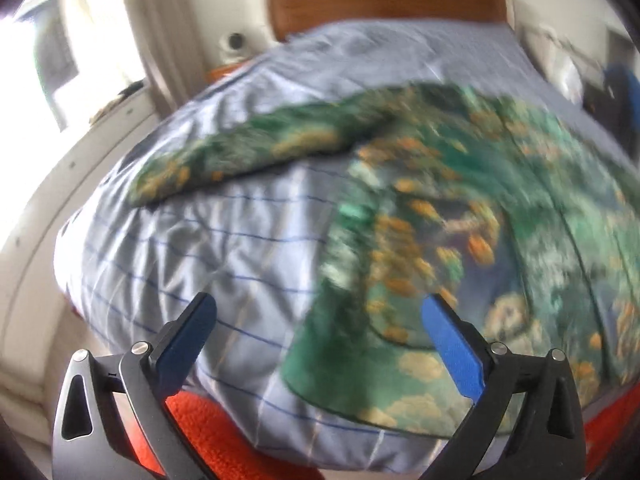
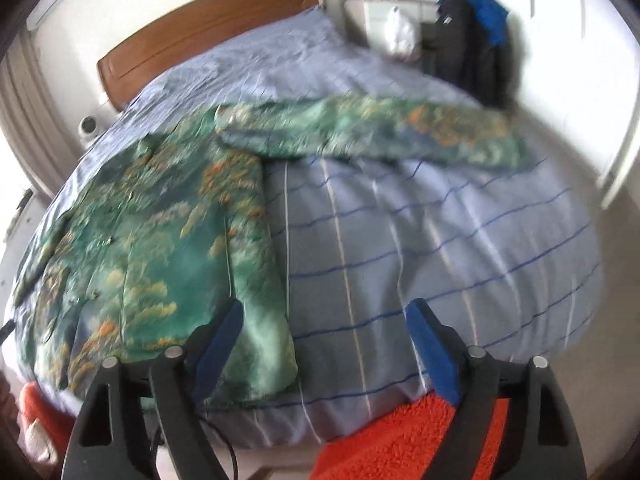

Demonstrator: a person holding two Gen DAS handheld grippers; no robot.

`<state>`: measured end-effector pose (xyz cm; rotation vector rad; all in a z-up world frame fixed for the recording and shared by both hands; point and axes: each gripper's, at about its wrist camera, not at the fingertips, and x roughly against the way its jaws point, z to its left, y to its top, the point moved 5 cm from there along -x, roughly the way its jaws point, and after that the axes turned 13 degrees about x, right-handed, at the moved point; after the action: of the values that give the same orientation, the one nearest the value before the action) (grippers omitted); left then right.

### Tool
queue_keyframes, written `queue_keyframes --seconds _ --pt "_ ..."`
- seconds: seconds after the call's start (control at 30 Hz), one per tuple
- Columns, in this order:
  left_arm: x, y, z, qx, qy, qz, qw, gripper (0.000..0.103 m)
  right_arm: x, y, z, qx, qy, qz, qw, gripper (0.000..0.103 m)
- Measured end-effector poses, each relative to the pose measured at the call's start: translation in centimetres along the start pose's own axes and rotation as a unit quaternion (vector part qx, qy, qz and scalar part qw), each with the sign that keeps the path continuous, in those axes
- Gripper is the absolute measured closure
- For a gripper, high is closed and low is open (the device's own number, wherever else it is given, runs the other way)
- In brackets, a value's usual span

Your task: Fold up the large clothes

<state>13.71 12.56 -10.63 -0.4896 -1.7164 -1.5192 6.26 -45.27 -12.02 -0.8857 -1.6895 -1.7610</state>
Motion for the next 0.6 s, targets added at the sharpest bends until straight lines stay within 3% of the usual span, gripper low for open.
queue_keyframes --seconds 0.07,0.23,0.43,0.6 --pt "-0.3 -0.5 -0.6 -0.011 -0.008 0.007 0.9999 0.001 0.4 0.0 0.3 -0.005 -0.007 -0.012 1.000 0.013" --pt "-1.5 -0.6 -1.5 -0.001 -0.025 0.015 0.9996 0.001 0.6 0.1 1.4 -0.018 0.022 -0.032 0.999 0.013" --pt "-2.8 -1.7 -1.1 0.027 -0.031 0.018 0.9990 0.001 1.6 0.6 0.1 -0.059 0.058 -0.096 0.992 0.013" --pt "-4.5 -3.0 -1.7 0.007 -0.031 0.035 0.9989 0.001 -0.3 0.7 -2.6 -0.128 0.110 -0.086 0.982 0.013"
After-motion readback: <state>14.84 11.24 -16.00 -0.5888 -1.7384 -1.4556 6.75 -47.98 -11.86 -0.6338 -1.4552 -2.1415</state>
